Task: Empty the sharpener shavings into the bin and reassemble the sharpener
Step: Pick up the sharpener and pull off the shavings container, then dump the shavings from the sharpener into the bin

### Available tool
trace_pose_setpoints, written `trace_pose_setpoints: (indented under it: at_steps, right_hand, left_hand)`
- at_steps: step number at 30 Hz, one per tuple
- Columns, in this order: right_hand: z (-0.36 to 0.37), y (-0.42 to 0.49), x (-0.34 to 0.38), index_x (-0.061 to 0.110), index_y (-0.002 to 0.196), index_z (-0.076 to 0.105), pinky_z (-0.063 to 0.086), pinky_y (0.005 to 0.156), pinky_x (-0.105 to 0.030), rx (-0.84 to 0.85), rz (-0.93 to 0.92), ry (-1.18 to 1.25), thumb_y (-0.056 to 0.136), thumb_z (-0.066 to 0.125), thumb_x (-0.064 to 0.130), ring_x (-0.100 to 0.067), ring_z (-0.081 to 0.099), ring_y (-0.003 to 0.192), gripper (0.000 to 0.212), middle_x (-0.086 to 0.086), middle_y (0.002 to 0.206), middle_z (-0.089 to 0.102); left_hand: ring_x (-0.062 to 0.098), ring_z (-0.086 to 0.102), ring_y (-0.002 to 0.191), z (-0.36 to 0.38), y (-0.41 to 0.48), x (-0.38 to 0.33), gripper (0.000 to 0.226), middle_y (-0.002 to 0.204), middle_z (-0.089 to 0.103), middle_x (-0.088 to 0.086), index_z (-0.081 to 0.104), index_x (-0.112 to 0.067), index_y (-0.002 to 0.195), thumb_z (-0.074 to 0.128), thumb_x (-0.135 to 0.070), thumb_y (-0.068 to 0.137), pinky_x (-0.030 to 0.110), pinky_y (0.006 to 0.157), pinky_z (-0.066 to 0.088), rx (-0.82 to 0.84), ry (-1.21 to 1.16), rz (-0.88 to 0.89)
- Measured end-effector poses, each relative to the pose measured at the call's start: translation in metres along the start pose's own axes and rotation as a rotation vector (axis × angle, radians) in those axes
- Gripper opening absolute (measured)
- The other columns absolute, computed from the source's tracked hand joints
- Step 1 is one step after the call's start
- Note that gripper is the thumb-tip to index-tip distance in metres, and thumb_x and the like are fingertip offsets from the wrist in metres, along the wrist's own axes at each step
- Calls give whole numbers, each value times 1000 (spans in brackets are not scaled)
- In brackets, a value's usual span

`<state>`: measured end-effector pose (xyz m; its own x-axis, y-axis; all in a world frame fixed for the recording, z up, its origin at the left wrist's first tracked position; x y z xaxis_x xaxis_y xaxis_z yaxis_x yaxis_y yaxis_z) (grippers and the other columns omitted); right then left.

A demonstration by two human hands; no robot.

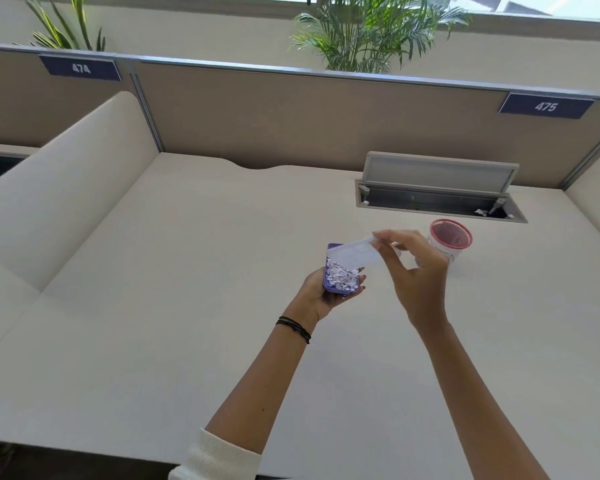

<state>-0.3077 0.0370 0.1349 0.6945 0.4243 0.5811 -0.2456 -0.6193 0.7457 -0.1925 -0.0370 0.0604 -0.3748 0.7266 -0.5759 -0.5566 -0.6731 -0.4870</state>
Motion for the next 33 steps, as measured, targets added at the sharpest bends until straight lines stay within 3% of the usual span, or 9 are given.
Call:
trace_pose_setpoints:
  at_steps: [5, 9, 13, 15, 18, 21, 24, 28, 33]
  right_hand:
    - [2, -3, -8, 16, 104, 66, 52, 68, -10, -123, 234, 89, 86, 64, 12, 1, 64, 84, 18, 5, 94, 67]
    - [-1, -5, -15, 16, 106, 65, 55, 65, -11, -219, 379, 188, 87, 64, 11, -1, 65, 81, 20, 1, 96, 68]
    - [-8, -7, -7, 19, 104, 65, 54, 66, -10, -267, 387, 208, 86, 64, 11, 0, 66, 81, 19, 16, 89, 68]
    - [-10, -13, 4, 22, 101, 66, 54, 70, -11, -286, 373, 210, 86, 65, 10, -1, 66, 83, 19, 27, 87, 68]
    - [-12, -34, 26, 28, 97, 66, 50, 72, -11, -289, 281, 158, 86, 65, 13, -1, 64, 83, 18, 26, 86, 68]
    - [-9, -71, 45, 18, 89, 67, 43, 73, -5, -175, 89, 95, 85, 64, 15, 7, 61, 83, 6, 17, 85, 65]
    - [4, -116, 48, 7, 88, 68, 50, 79, -15, 39, -75, 174, 84, 65, 7, -5, 67, 88, 5, 1, 87, 70]
    - [31, -170, 38, 3, 94, 69, 55, 83, -27, 352, -234, 122, 84, 66, 2, -12, 67, 94, 11, -8, 92, 73]
    - [66, -215, 22, 7, 99, 71, 46, 102, -38, 559, -421, 12, 84, 69, 7, -15, 66, 100, 15, -5, 100, 74]
  left_hand:
    - [18, 71, 54, -1, -2, 8, 38, 136, 49, 23, 44, 1, 133, 32, -13, 100, 31, 53, 60, -13, 11, 1]
    - [19, 71, 53, 0, -6, 9, 38, 114, 59, 17, 44, -1, 134, 29, -12, 100, 31, 52, 60, -8, 11, -17]
    - [19, 70, 52, 0, -10, 8, 36, 114, 55, 16, 47, -1, 131, 30, -12, 100, 32, 54, 59, -16, 15, -9]
    - [19, 70, 52, -2, -12, 7, 37, 114, 54, 17, 46, 0, 131, 30, -12, 100, 36, 64, 60, -13, 10, -2]
    - [19, 70, 52, -7, -17, 4, 36, 106, 61, 16, 47, 2, 130, 33, -9, 99, 36, 65, 60, -33, 21, 11]
    - [16, 70, 54, -12, -24, -4, 36, 82, 74, 9, 47, -2, 130, 30, -9, 99, 27, 51, 59, -38, 68, 38]
    - [15, 70, 52, -21, -27, -16, 40, 63, 74, 4, 42, 1, 133, 25, -11, 100, 27, 52, 59, -53, 64, 72]
    - [16, 70, 51, -37, -31, -32, 41, 74, 73, 8, 40, 2, 136, 26, -13, 100, 28, 52, 58, -91, 21, 126]
    - [16, 70, 54, -58, -39, -47, 41, 85, 71, 11, 42, 0, 136, 26, -13, 100, 33, 62, 60, -101, -45, 174]
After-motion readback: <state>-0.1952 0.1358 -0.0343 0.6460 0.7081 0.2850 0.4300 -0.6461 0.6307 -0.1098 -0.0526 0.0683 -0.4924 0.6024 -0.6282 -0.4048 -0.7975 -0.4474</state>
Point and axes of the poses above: each hand's wrist, its own y-axis towards the middle knuckle, its own z-axis out of the palm, x = y × z, the point moved 1 cm from there along y, towards the middle knuckle
